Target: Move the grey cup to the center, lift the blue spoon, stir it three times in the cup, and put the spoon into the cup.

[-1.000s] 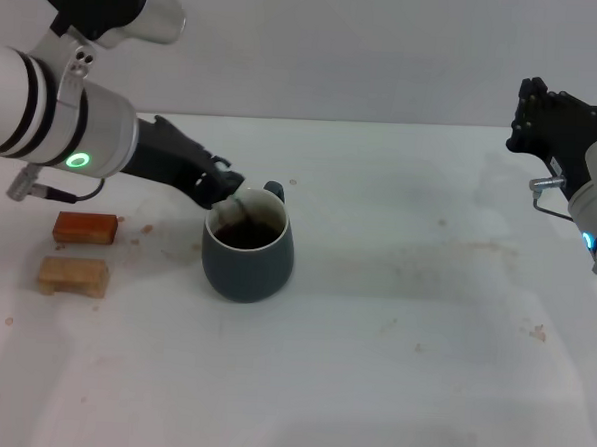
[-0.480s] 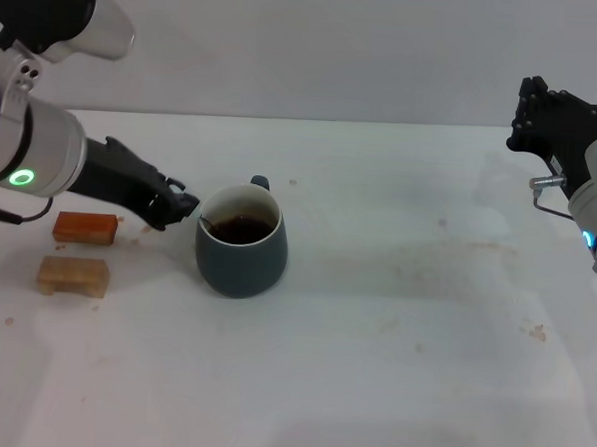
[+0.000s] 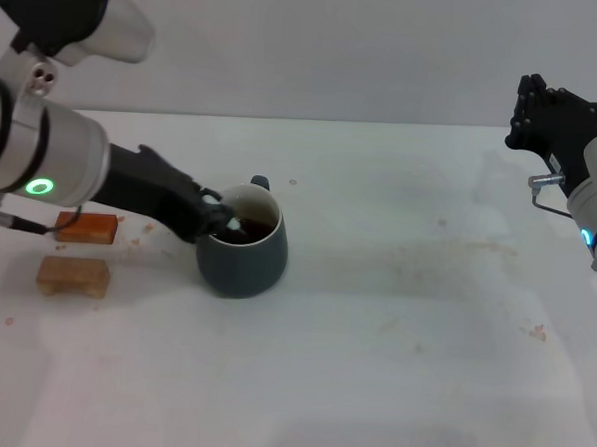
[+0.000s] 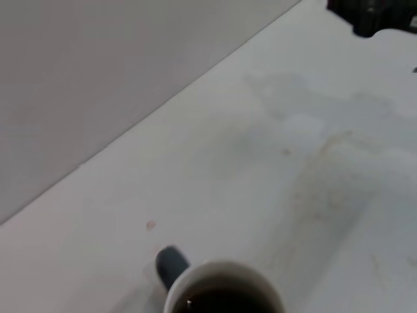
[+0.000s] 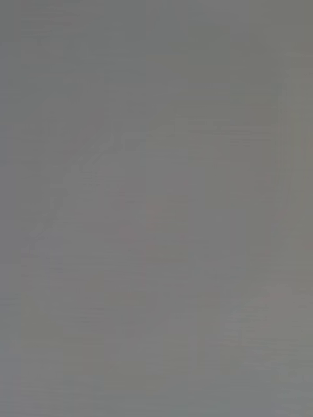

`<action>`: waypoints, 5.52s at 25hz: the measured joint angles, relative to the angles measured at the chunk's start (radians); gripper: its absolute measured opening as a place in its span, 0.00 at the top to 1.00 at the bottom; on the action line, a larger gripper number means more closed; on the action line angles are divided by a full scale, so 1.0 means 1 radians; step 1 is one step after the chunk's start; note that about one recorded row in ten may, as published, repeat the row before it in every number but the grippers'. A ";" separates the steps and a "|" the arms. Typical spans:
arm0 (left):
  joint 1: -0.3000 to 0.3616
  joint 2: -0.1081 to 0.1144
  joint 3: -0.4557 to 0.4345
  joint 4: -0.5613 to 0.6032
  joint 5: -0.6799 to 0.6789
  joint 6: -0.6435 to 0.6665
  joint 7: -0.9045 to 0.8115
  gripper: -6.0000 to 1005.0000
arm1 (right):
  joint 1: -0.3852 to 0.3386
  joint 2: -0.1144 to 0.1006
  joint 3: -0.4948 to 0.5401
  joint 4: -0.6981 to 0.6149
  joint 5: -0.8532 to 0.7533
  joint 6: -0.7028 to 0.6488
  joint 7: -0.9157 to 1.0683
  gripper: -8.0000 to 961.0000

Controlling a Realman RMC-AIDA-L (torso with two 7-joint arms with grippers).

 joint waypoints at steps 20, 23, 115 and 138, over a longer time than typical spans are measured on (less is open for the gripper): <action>-0.032 0.002 0.049 -0.078 0.112 0.204 -0.005 0.82 | -0.017 0.000 0.002 0.008 0.000 0.000 0.000 0.94; -0.025 0.003 0.022 -0.071 0.120 0.167 -0.005 0.82 | -0.017 0.000 0.002 0.009 0.000 0.000 0.000 0.94; 0.138 0.002 -0.007 -0.039 -0.102 0.310 -0.006 0.49 | -0.048 -0.011 0.002 0.046 0.000 0.000 -0.023 0.94; 0.230 -0.005 -0.206 -0.577 -1.291 0.876 1.015 0.41 | -0.294 -0.016 0.311 0.133 0.000 -0.066 -0.146 0.94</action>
